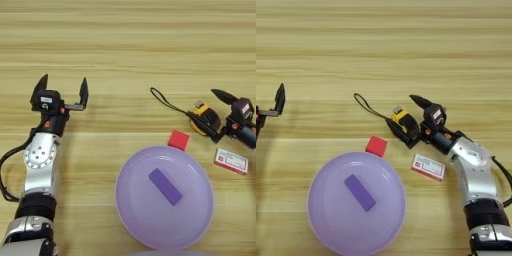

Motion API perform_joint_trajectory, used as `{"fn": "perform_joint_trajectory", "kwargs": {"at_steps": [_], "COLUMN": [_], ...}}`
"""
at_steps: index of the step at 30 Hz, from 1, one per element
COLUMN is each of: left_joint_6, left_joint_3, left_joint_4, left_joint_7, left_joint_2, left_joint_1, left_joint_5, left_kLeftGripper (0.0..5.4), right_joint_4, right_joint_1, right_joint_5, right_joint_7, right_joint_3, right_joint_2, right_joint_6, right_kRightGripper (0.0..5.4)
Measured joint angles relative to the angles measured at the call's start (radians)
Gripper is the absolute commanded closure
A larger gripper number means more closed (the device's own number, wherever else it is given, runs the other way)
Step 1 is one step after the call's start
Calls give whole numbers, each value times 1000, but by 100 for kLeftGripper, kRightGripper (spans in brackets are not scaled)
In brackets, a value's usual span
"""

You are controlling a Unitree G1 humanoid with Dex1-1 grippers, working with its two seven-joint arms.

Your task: Move the objects on the table

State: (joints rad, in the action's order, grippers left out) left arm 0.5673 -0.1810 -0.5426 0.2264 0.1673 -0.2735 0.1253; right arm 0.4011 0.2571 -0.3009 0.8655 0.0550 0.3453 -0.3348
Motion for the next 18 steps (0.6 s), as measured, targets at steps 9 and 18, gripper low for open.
{"fn": "perform_joint_trajectory", "kwargs": {"at_steps": [9,18], "left_joint_6": [1,1], "left_joint_3": [3,9], "left_joint_4": [-1,-1], "left_joint_7": [-1,-2], "left_joint_2": [-1,-1], "left_joint_1": [-6,-13], "left_joint_5": [0,0], "left_kLeftGripper": [0,0], "right_joint_4": [-167,-349], "right_joint_1": [-18,-74], "right_joint_5": [-42,-77], "right_joint_7": [11,34], "right_joint_3": [5,-20], "right_joint_2": [2,11], "right_joint_6": [21,84], "right_kRightGripper": [2,2]}}
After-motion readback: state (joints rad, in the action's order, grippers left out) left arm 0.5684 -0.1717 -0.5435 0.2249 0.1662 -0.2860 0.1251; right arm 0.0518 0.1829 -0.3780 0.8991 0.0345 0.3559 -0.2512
